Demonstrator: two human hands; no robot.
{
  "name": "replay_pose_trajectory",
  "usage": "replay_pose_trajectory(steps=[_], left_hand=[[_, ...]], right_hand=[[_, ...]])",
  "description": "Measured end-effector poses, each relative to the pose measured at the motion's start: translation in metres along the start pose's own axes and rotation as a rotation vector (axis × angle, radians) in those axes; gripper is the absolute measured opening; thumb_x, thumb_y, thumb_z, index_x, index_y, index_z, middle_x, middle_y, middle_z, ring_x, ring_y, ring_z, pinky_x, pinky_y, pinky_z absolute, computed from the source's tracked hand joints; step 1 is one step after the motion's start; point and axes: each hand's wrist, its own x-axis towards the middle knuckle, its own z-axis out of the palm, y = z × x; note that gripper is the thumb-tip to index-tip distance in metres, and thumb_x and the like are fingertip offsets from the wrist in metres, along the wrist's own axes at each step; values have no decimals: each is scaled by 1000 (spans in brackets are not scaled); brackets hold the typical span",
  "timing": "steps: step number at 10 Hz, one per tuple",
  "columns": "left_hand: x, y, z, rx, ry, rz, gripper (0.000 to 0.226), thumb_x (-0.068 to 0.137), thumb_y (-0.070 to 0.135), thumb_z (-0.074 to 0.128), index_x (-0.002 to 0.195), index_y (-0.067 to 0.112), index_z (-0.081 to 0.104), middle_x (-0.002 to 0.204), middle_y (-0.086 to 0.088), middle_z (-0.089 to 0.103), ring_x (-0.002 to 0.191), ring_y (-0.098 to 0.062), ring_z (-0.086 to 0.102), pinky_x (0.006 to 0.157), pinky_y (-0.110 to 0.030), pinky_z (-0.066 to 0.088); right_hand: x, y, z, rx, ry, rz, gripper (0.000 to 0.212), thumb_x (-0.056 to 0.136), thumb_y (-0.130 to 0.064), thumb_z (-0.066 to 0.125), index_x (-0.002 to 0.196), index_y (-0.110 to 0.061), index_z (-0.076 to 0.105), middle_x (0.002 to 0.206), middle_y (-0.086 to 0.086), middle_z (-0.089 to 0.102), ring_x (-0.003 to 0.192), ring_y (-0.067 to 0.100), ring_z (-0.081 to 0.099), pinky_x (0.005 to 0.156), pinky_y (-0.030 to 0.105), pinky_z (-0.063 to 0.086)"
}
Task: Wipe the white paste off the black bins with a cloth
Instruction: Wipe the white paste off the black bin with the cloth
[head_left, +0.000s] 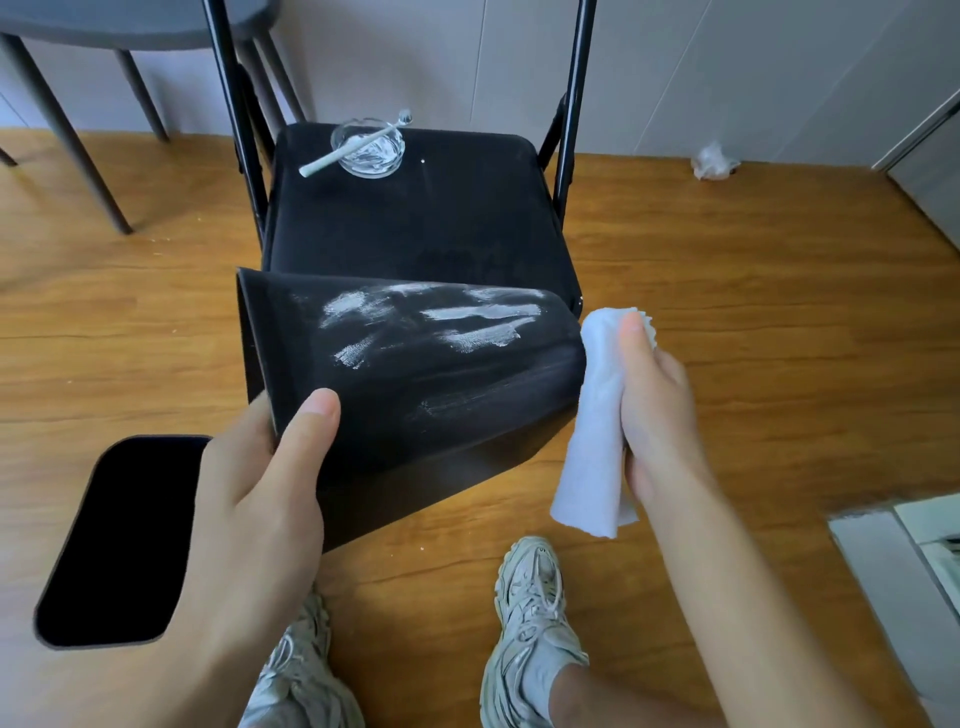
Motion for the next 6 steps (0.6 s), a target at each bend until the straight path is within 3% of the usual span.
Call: replay_pose_trajectory(steps=[1, 2, 3, 4, 6], left_hand=[[3, 7, 0, 1, 15, 6, 49, 81, 40, 58, 127, 21, 58, 126, -13, 63, 120, -34, 59, 102, -61, 43], [4, 13, 2, -147, 39, -162, 34, 79, 12, 57, 110, 24, 67, 109, -8, 72, 104, -28, 68, 83, -48, 55], [4, 15, 4, -254, -55, -297, 37, 69, 13, 52, 99, 20, 72, 100, -8, 76, 87, -28, 74, 60, -39, 58], [5, 13, 10, -275, 5, -413, 30, 91, 35, 55, 78, 21, 79, 86, -2, 78, 72, -20, 75, 64, -35, 54], [14, 14, 8, -292, 145, -474, 26, 97, 42, 54, 90, 22, 68, 70, 1, 76, 59, -16, 73, 55, -30, 52]], right_hand=[[-1, 0, -3, 31, 45, 4, 35, 95, -49, 43, 79, -25, 61, 67, -8, 65, 69, 9, 65, 64, 26, 49], [0, 2, -7, 28, 82, -40, 34, 97, -48, 42, 83, -25, 62, 76, -7, 65, 76, 9, 64, 66, 26, 47], [0, 7, -9, -2, 100, -75, 33, 96, -48, 42, 85, -25, 63, 78, -5, 65, 80, 13, 64, 69, 29, 47], [1, 12, -7, -70, 102, -120, 35, 94, -49, 43, 80, -24, 63, 73, -10, 63, 76, 12, 62, 70, 32, 47], [-3, 15, -1, -420, 143, -284, 34, 98, -40, 40, 81, -16, 56, 77, -12, 54, 71, 5, 53, 59, 21, 38]])
